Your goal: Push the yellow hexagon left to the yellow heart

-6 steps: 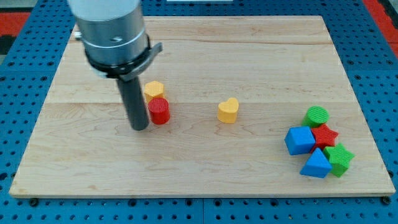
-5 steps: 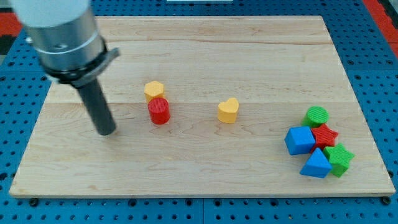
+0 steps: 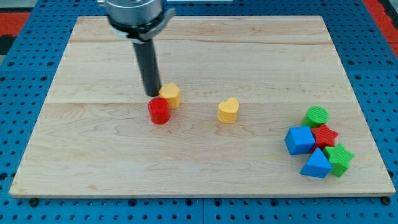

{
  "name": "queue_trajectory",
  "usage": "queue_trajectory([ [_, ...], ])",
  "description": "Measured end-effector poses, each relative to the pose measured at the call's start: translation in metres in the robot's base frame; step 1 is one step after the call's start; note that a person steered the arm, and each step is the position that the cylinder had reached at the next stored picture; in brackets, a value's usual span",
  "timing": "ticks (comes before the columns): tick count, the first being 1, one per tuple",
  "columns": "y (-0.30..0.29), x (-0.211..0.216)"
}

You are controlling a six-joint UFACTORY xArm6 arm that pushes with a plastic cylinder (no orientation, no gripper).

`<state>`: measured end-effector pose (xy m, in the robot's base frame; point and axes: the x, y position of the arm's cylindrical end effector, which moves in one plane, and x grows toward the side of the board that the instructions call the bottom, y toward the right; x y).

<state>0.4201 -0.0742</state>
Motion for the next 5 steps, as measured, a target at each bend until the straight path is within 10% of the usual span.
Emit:
queue_trajectory([
  [3, 0.120, 0.001],
  [5, 0.085, 0.006],
])
